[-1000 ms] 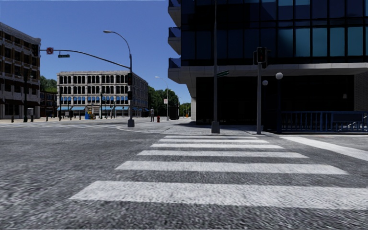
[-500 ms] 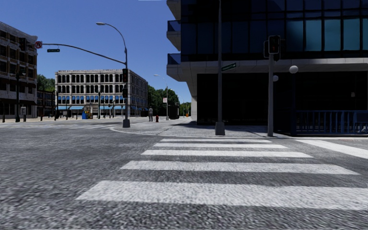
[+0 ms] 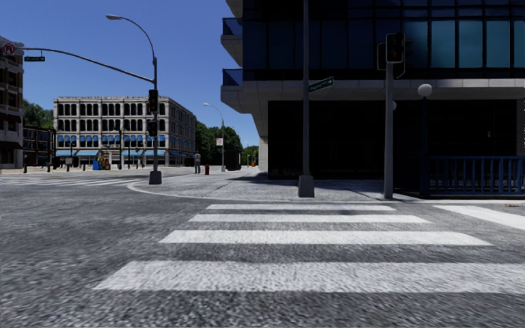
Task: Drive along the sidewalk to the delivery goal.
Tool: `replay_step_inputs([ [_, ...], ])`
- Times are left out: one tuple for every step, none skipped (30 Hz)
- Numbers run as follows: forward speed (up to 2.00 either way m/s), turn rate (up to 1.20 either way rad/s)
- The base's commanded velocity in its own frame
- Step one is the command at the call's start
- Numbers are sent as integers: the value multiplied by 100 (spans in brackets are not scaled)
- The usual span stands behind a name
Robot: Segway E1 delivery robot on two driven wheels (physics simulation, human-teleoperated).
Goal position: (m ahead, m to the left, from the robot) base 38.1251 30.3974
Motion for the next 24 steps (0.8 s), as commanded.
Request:
replay_step_inputs([
  [200, 0],
  [200, 0],
  [200, 0],
  [200, 0],
  [200, 0],
  [200, 0],
  [200, 0],
  [200, 0],
  [200, 0],
  [200, 0],
  [200, 0],
  [200, 0],
  [200, 0],
  [200, 0],
  [200, 0],
  [200, 0],
  [200, 0],
  [200, 0],
  [200, 0],
  [200, 0],
  [200, 0],
  [200, 0],
  [200, 0],
  [200, 0],
])
